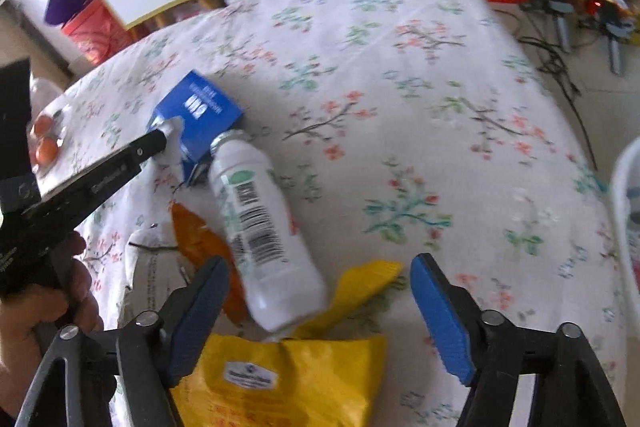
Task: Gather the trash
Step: 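Grasp the torn blue biscuit box with the left tool while the right tool grasps another white bottle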
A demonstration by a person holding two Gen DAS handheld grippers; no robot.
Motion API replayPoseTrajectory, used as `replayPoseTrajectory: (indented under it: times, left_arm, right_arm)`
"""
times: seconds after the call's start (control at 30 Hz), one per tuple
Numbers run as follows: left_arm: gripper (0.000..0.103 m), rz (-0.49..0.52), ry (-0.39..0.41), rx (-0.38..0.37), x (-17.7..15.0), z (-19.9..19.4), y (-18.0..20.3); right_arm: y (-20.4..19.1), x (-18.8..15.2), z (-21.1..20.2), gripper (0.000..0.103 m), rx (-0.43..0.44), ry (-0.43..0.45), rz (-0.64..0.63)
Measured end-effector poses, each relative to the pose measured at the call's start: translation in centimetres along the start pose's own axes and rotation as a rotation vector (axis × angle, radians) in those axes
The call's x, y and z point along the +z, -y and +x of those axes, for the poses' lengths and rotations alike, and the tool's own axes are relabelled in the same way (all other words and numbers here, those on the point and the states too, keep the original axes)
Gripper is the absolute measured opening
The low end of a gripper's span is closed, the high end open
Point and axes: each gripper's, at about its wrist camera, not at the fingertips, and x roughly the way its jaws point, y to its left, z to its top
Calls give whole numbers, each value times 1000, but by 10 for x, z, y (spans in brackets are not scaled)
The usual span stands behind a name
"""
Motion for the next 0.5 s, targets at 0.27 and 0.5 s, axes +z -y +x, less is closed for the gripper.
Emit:
replayPoseTrajectory:
  times: [0.27, 0.5]
  left_arm:
    - [6, -119, -17, -98, 7, -18, -15]
    - [71, -149, 16, -118, 16, -33, -12]
  right_arm:
    - [-11, 1, 18, 47, -8, -27, -21]
    - [-4, 9, -10, 43, 30, 51, 18]
